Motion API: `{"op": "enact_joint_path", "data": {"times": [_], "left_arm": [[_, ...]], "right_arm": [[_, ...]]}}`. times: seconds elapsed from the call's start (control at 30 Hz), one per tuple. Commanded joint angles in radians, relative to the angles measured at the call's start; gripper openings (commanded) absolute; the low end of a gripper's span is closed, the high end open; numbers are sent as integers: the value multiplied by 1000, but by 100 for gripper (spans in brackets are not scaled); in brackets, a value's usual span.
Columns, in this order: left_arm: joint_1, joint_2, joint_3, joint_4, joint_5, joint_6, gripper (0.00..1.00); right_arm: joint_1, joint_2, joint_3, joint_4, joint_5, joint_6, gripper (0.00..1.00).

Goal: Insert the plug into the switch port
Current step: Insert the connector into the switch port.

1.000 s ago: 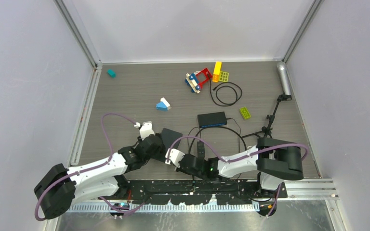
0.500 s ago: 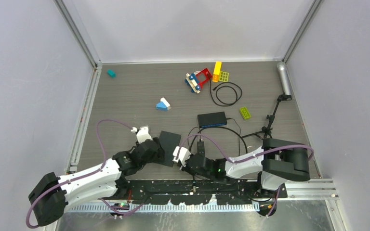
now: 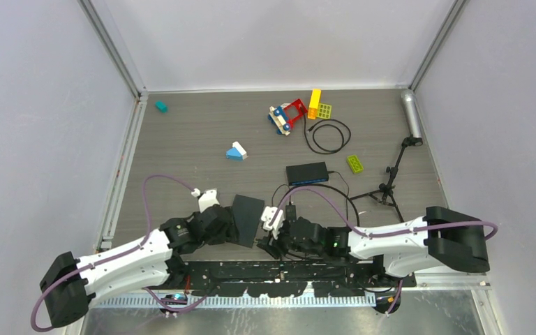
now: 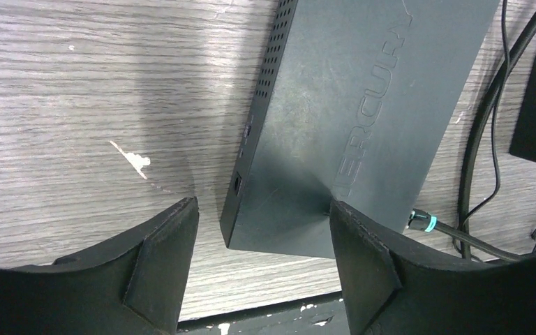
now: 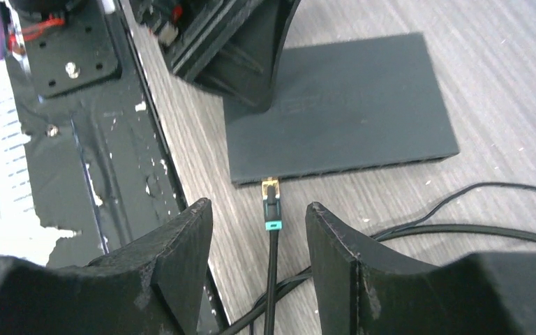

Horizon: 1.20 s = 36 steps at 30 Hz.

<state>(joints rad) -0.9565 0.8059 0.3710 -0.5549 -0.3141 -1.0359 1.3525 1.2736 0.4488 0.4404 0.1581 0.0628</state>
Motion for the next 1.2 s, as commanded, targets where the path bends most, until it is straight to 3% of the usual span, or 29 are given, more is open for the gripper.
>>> {"op": "enact_joint_path", "data": {"times": [0.0, 0.2, 0.6, 0.83, 1.17], "left_arm": [[-2, -38, -1, 12, -17, 27, 72], [12, -136, -48, 150, 15, 90, 75], [115, -160, -49, 150, 71, 137, 79], [154, -135, -106, 254, 157, 135, 74], [156, -88, -163, 388, 217, 110, 74]], "right_arm": [[-3, -8, -20, -33, -54, -4, 57], [-3, 43, -143, 271, -31, -69, 58], [-7, 270, -113, 456, -34, -187, 58], [-20, 303, -102, 452, -57, -192, 41], [-36, 309, -100, 434, -89, -179, 37]]}}
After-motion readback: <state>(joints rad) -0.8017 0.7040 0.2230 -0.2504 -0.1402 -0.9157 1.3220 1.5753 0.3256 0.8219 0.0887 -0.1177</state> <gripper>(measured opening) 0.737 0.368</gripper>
